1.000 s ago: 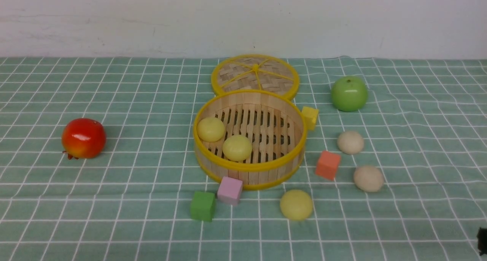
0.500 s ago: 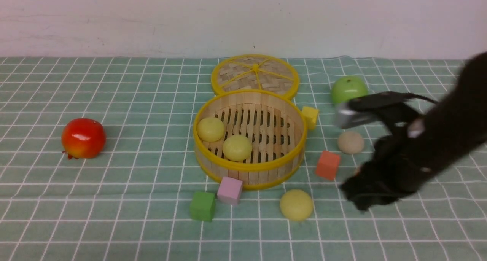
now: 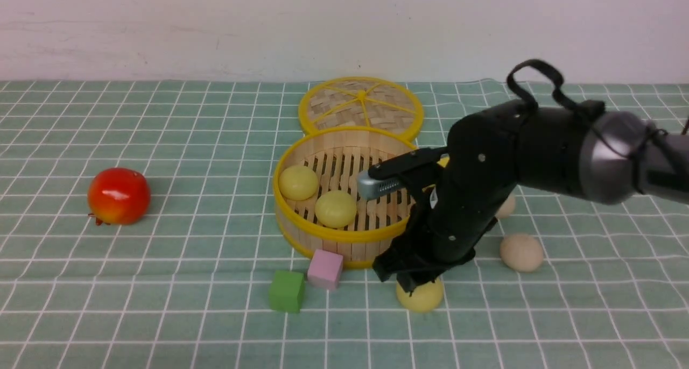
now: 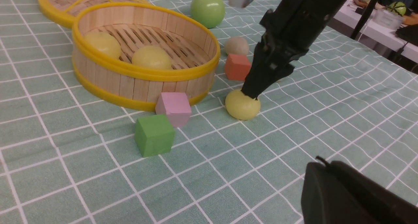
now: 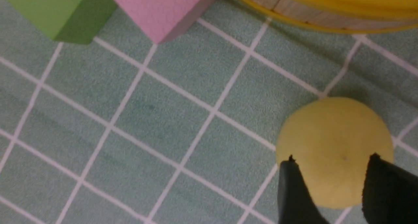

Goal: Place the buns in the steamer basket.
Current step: Use the right arm to grab a steamed stuffed bun

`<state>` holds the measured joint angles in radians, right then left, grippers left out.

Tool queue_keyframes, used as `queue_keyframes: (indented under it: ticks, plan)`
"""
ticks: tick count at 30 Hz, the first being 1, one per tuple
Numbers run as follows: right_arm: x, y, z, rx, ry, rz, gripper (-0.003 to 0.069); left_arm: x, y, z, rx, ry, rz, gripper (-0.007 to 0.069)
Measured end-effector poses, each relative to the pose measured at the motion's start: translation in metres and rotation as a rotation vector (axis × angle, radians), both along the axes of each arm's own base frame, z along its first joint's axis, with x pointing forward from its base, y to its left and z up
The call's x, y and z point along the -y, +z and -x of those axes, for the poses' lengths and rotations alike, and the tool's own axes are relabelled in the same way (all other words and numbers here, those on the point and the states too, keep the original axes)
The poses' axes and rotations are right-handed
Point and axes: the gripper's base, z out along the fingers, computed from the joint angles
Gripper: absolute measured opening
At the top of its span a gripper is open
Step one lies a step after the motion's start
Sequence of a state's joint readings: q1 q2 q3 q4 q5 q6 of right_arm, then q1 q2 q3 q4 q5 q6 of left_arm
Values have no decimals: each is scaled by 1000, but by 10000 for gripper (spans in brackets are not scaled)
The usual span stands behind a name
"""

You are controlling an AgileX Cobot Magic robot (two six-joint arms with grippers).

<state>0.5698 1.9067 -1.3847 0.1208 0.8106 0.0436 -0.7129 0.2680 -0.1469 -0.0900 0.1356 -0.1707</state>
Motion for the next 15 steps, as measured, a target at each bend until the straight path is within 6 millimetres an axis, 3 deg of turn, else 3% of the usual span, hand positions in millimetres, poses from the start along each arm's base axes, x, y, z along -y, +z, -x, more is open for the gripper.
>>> queue_keyframes:
  ticks: [6, 15]
  plan:
    - [-1, -13, -7, 26, 2, 32, 283, 0, 0, 0, 0, 0, 0, -2]
    - [-1, -24, -11, 11, 3, 57, 181, 0, 0, 0, 0, 0, 0, 6]
